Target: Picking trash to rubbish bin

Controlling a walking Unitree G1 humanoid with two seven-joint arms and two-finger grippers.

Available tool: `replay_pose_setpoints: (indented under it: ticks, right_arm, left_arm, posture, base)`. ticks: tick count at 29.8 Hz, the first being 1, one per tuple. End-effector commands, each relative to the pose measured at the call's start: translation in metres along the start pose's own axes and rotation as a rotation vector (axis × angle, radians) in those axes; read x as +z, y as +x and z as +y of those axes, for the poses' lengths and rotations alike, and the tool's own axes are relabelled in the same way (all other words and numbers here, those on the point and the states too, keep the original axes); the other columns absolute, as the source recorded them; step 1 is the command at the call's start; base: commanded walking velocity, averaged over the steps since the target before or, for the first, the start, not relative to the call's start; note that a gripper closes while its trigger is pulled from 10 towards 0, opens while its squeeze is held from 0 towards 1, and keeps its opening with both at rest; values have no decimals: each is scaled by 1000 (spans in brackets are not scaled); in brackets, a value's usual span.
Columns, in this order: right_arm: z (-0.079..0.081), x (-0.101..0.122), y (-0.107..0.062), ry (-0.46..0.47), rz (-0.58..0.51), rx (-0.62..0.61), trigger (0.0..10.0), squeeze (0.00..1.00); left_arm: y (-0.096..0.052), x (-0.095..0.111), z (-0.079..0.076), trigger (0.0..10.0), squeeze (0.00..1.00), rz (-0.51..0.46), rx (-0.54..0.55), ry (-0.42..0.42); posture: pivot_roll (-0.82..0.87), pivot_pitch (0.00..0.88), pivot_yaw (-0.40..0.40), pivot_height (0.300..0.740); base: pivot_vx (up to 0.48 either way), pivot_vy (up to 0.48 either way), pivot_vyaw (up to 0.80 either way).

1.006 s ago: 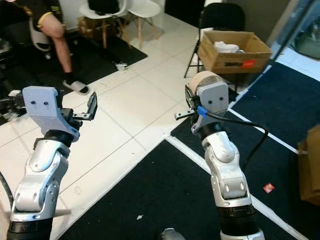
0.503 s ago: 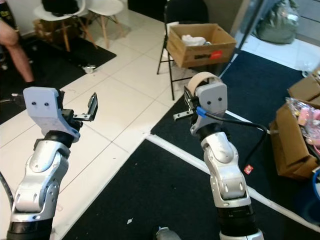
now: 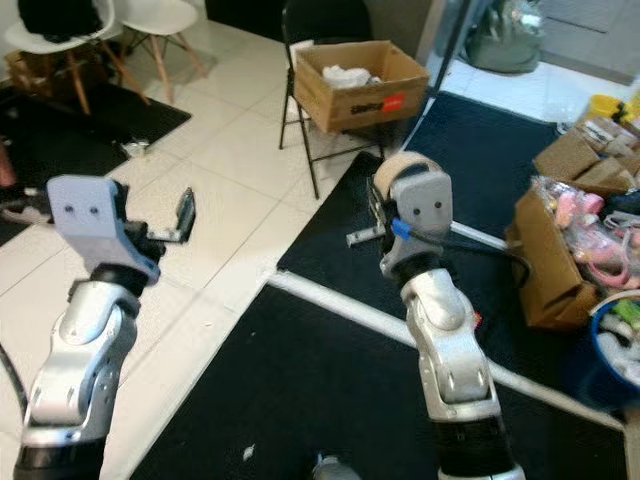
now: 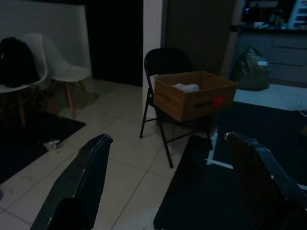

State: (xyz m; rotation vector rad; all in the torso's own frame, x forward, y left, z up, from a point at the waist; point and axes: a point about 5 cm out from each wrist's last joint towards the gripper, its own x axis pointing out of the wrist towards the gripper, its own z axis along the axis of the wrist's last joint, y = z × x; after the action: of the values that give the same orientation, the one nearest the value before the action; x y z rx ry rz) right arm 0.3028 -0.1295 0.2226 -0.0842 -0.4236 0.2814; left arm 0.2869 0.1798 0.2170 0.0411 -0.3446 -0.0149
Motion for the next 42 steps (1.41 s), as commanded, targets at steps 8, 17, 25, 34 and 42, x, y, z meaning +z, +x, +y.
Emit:
replay_pose_setpoints:
  ticks: [8, 17, 25, 34, 42]
  right_arm:
    - [0, -13, -11, 22, 34, -54, 10000, 0]
    - [2, -17, -19, 32, 44, -97, 10000, 0]
    - [3, -18, -21, 31, 46, -101, 10000, 0]
    - [3, -18, -20, 27, 48, -91, 10000, 0]
    - [2, -18, -20, 24, 48, -91, 10000, 0]
  left_arm:
    - [7, -1, 1, 10000, 0, 26, -63, 27]
    - [18, 2, 0, 10000, 0, 24, -101, 28]
    - [15, -3, -1, 10000, 0, 42, -109, 19]
    - [14, -6, -1, 10000, 0, 47, -94, 2]
    - [14, -7, -1, 10000, 0, 51, -89, -1]
  posture:
    - [20, 148, 43, 740]
    - [26, 150, 87, 740]
    - [22, 155, 84, 740]
    - [16, 152, 73, 740]
    - [14, 152, 73, 740]
  base:
    - [0, 0, -441]
    - [0, 0, -443]
    - [0, 0, -443]
    - [0, 0, -444]
    - [0, 0, -443]
